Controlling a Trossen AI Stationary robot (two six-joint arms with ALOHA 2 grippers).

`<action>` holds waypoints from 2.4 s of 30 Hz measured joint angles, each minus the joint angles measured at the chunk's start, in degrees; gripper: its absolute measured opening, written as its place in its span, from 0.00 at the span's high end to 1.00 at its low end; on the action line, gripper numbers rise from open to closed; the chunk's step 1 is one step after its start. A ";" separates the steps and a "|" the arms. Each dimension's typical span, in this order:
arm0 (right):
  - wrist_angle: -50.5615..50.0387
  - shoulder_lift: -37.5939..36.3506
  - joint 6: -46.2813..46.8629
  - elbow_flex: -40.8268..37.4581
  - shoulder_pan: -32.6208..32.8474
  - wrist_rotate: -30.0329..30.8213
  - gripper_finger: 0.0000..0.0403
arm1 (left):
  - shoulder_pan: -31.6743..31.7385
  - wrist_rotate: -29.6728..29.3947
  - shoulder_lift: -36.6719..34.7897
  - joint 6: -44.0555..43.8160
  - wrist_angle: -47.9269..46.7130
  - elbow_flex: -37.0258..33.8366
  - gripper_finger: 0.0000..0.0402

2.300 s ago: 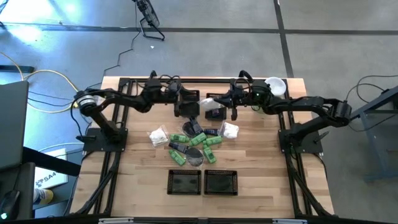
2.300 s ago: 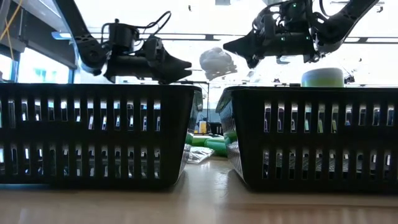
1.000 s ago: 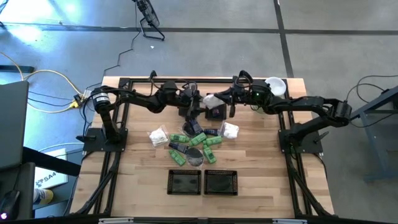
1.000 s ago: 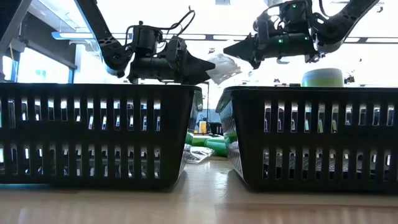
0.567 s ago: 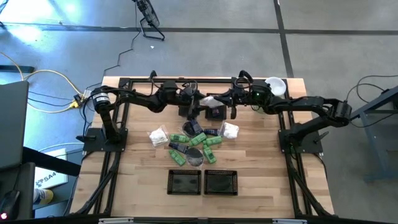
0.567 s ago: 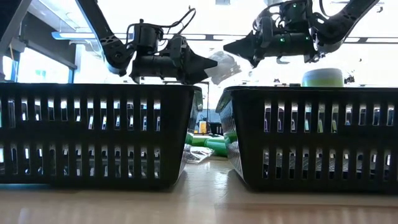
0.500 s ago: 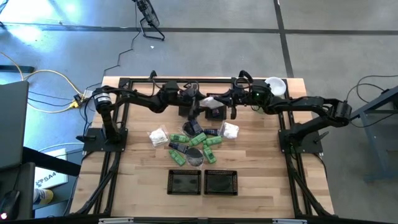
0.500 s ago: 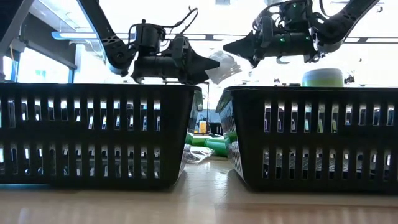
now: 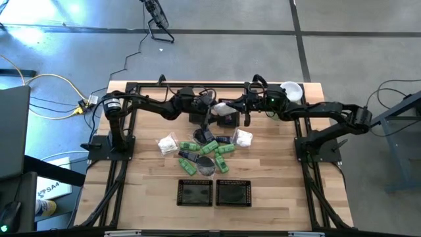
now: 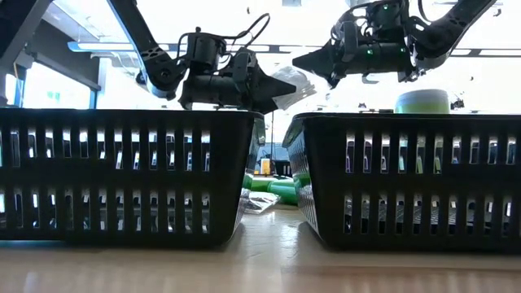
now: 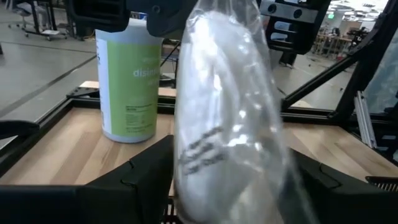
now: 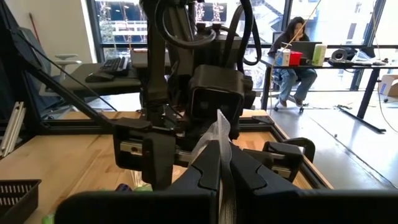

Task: Pick & Place Travel size toiletries
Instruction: Put the cotton pack into the top left black bin

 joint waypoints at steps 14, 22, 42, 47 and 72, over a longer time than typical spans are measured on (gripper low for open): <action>-0.01 0.00 -0.11 0.00 0.00 0.04 1.00 | 0.00 0.04 0.00 0.16 0.01 -0.02 0.68; -0.02 0.00 -0.11 0.00 0.00 0.02 1.00 | 0.00 0.04 0.02 0.16 -0.32 -0.02 0.75; -0.05 0.00 -0.10 0.00 0.00 2.79 0.95 | 0.00 0.07 0.04 0.14 -0.91 -0.07 0.75; -0.21 0.00 0.02 0.00 0.00 2.38 0.87 | 0.00 0.04 0.04 0.14 -0.88 -0.09 0.75; -0.55 -1.20 0.62 0.00 0.02 -0.55 0.74 | 0.00 -0.35 0.04 0.16 -0.84 -0.09 0.89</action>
